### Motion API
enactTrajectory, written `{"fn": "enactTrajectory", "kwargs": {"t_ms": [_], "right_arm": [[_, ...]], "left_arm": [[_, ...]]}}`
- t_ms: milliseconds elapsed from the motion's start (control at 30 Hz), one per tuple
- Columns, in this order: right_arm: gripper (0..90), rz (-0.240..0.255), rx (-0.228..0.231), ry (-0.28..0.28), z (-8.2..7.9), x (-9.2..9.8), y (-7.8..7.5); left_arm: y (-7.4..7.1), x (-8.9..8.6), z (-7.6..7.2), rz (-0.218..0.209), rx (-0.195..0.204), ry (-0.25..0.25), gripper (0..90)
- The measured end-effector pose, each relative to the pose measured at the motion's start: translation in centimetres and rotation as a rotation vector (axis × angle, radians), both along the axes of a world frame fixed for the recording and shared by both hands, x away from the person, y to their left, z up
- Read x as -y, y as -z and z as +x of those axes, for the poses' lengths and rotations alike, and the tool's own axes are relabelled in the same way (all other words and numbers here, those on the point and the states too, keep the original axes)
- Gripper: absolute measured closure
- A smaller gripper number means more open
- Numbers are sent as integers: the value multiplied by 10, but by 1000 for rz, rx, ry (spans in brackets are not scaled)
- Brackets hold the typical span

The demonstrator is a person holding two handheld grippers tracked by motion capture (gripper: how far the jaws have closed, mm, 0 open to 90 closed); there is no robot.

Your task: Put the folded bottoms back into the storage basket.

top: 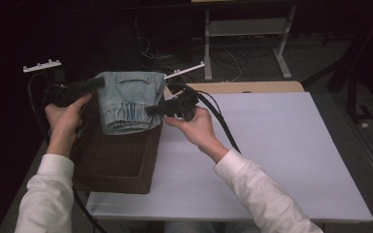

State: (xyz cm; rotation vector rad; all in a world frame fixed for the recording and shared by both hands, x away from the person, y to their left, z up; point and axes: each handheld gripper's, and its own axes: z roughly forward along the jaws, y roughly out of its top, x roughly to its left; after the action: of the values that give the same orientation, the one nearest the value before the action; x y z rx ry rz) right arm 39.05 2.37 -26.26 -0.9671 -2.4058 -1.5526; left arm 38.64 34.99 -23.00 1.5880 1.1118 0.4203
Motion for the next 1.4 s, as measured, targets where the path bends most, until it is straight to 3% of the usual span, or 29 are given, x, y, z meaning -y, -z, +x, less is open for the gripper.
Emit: {"fn": "enactTrajectory", "kwargs": {"t_ms": [300, 600, 1400], "right_arm": [[677, 13, -9, -5, 6, -19, 18], [676, 11, -34, -15, 11, -36, 39], [671, -106, -88, -76, 12, -78, 83]], "left_arm": [[18, -17, 4, -24, -16, -37, 803], [32, -28, 8, 1, -59, -69, 804], [75, -45, 20, 33, -184, -148, 810]]}}
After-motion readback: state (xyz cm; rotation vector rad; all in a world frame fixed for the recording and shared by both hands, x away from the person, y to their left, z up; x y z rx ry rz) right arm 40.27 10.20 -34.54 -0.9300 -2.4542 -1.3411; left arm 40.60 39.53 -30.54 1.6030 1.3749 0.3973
